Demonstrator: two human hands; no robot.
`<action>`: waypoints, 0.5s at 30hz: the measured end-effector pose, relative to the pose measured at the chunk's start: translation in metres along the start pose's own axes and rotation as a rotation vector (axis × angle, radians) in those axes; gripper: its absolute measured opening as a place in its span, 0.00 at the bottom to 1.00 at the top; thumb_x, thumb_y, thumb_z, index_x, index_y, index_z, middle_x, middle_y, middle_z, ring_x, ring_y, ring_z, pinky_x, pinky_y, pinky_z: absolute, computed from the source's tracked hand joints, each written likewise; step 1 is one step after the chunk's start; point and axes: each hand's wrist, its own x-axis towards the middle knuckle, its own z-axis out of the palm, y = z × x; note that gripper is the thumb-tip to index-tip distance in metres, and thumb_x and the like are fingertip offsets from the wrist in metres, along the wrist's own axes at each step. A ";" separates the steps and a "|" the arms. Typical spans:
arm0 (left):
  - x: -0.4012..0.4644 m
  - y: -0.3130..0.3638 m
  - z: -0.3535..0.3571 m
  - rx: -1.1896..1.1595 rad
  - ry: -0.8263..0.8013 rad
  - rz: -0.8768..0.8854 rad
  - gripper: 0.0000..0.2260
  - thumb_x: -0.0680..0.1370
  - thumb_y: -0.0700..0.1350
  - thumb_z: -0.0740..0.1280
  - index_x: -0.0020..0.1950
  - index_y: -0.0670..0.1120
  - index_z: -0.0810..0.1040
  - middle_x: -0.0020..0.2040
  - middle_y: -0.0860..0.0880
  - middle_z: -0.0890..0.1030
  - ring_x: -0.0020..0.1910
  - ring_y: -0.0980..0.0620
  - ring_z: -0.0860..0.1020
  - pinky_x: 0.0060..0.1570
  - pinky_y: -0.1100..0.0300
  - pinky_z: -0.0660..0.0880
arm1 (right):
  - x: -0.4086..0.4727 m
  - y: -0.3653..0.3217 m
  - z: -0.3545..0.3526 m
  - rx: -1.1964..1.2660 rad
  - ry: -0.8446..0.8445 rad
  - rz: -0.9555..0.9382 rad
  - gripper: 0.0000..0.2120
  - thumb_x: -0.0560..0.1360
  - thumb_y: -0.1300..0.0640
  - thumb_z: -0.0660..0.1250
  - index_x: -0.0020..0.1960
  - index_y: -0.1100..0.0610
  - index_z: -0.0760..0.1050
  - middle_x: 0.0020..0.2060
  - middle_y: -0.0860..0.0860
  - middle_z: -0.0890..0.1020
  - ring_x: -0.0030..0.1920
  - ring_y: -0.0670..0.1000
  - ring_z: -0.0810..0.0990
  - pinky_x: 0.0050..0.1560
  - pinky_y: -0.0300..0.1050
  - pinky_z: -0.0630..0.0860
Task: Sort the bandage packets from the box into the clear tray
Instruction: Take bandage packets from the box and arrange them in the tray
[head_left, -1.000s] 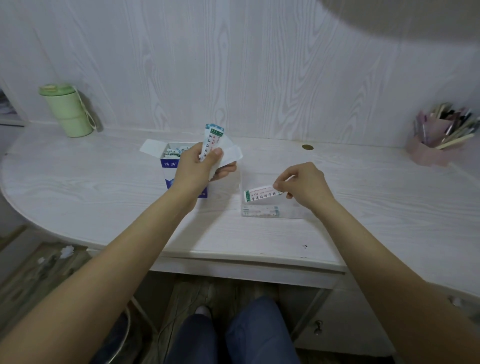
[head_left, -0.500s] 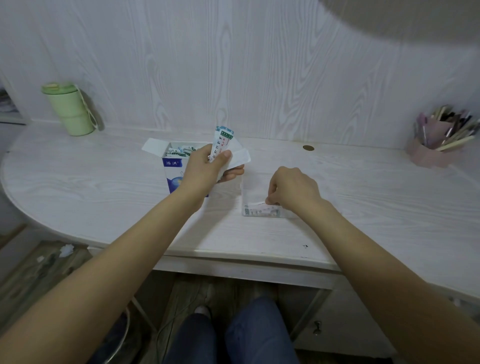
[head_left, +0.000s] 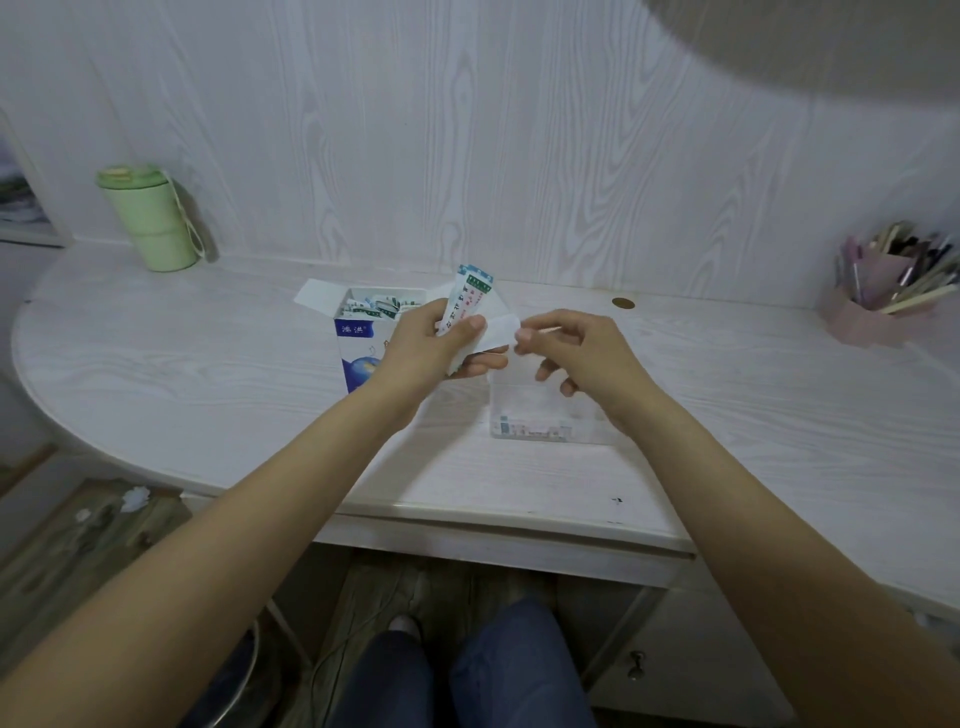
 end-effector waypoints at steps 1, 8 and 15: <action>-0.001 0.000 0.001 0.003 -0.039 -0.011 0.06 0.80 0.40 0.62 0.55 0.44 0.76 0.47 0.43 0.84 0.42 0.46 0.84 0.43 0.60 0.81 | -0.001 -0.002 0.000 0.053 0.007 -0.002 0.07 0.74 0.54 0.71 0.50 0.56 0.80 0.39 0.48 0.84 0.30 0.43 0.77 0.27 0.35 0.69; -0.004 -0.001 0.006 0.027 -0.089 0.029 0.05 0.80 0.42 0.63 0.53 0.48 0.76 0.47 0.50 0.83 0.41 0.45 0.84 0.43 0.59 0.81 | 0.000 -0.003 -0.003 0.199 0.084 0.064 0.11 0.72 0.65 0.72 0.54 0.64 0.78 0.32 0.54 0.81 0.28 0.43 0.80 0.31 0.32 0.75; 0.002 0.000 -0.001 0.064 0.054 0.026 0.07 0.81 0.41 0.60 0.57 0.42 0.73 0.40 0.45 0.82 0.34 0.52 0.83 0.39 0.61 0.80 | -0.001 0.011 -0.023 0.380 0.063 0.115 0.07 0.74 0.62 0.69 0.41 0.67 0.79 0.38 0.59 0.82 0.37 0.47 0.84 0.42 0.32 0.79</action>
